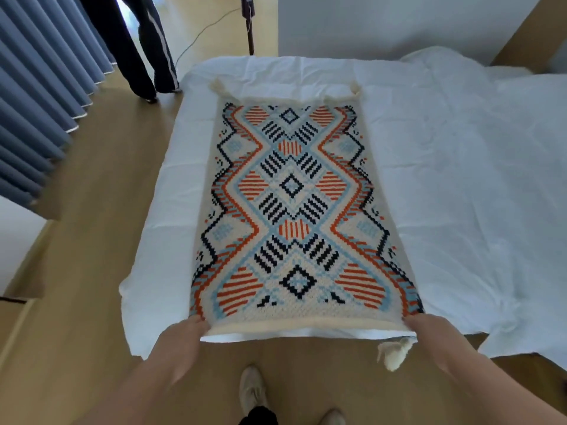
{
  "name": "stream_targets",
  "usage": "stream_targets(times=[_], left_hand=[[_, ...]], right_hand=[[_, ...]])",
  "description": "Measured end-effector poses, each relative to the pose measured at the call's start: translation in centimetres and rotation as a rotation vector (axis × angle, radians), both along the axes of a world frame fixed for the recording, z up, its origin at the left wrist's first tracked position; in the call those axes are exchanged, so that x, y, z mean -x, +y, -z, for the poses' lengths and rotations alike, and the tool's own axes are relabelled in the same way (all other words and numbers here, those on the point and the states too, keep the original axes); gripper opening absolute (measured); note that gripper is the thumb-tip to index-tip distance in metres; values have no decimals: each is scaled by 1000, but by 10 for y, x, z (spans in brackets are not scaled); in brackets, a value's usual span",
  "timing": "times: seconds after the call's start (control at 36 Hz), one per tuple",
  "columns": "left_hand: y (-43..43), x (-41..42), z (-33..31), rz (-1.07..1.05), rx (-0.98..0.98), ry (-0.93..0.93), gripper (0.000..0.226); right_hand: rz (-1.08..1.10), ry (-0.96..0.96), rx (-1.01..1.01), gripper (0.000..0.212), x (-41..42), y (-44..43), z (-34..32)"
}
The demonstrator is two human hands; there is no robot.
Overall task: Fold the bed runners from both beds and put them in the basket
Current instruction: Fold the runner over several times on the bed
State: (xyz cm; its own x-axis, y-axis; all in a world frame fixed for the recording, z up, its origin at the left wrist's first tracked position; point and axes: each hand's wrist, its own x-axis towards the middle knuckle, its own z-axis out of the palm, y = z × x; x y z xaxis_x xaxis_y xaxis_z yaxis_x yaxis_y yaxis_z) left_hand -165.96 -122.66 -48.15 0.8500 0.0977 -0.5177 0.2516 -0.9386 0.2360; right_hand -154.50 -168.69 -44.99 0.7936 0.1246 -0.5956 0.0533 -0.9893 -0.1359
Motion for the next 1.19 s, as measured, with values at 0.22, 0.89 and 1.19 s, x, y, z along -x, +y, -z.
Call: stream_targets(times=[0.22, 0.89, 1.19], left_hand=[[-41, 55, -14, -107, 50, -43, 21], [-50, 15, -50, -103, -109, -265, 37], [2, -107, -45, -85, -49, -271, 25]], right_hand=[[83, 66, -20, 23, 34, -38, -13], [-270, -150, 145, 43, -13, -43, -50], [-281, -265, 258, 10, -115, -2, -41]])
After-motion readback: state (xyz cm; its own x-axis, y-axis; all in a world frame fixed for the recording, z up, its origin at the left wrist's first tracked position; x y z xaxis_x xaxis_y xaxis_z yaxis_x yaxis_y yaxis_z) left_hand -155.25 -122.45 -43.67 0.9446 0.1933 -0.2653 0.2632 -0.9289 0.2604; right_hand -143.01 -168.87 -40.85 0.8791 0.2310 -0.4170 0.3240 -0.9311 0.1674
